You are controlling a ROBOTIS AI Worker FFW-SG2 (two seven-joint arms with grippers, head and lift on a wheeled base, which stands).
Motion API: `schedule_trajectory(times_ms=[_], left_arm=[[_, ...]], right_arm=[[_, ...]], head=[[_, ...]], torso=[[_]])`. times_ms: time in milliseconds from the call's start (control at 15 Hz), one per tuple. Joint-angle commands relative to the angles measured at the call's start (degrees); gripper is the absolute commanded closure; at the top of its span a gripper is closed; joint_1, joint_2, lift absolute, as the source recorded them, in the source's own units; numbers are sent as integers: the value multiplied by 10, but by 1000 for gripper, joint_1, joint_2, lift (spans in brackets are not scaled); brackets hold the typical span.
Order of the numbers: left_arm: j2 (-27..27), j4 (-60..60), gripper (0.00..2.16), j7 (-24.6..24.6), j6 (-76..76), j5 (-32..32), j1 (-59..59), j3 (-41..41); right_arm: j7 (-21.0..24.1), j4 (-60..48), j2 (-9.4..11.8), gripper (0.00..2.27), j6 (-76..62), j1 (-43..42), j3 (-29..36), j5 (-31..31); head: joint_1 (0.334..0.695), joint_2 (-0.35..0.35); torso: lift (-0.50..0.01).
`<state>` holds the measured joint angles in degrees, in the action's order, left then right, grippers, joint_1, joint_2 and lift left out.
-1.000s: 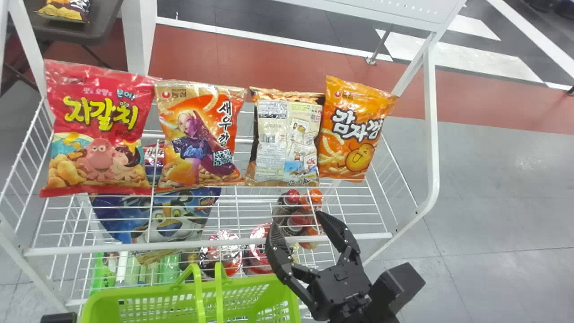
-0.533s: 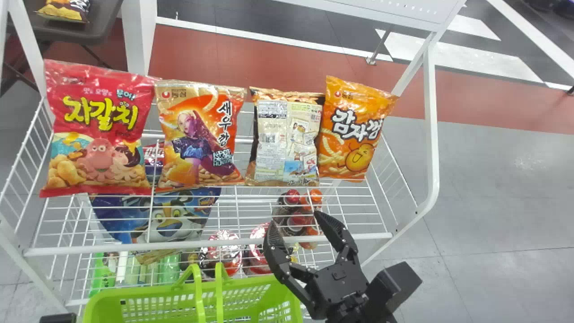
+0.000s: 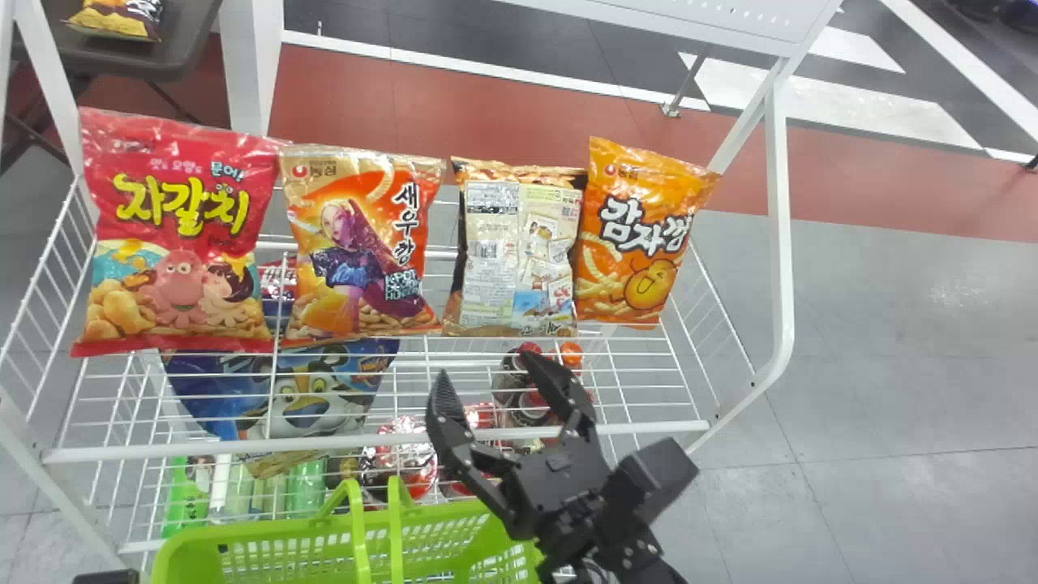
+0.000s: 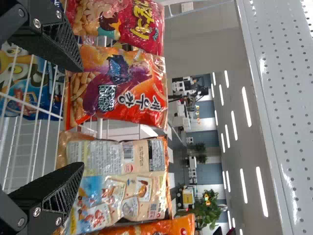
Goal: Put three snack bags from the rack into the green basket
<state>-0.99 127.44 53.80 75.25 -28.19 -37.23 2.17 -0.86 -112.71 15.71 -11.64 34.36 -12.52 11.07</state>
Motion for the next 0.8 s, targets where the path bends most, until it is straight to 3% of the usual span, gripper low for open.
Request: schedule_trajectory(times_ms=[0,133,333,600,733], left_arm=[[0,-1,2084,0,-1,3,1,6],[0,-4,2081,1,-1,4,1,8],[-2,-5,2078,2,-1,4,3,8],[-5,-5,2078,3,3,4,6,8],[-5,-4,2074,7,7,3,6,9]], right_arm=[[6,31,-9,144,2,-55,-40,-31],[10,65,-24,144,12,-109,-66,-47],[40,109,-37,144,19,-171,-97,-62],[57,153,-56,144,76,-234,-109,-73],[86,174,-58,144,93,-253,-111,-73]], head=[[695,-350],[695,-349],[695,-254],[695,-194],[695,-180]], torso=[[0],[0],[0],[0],[0]])
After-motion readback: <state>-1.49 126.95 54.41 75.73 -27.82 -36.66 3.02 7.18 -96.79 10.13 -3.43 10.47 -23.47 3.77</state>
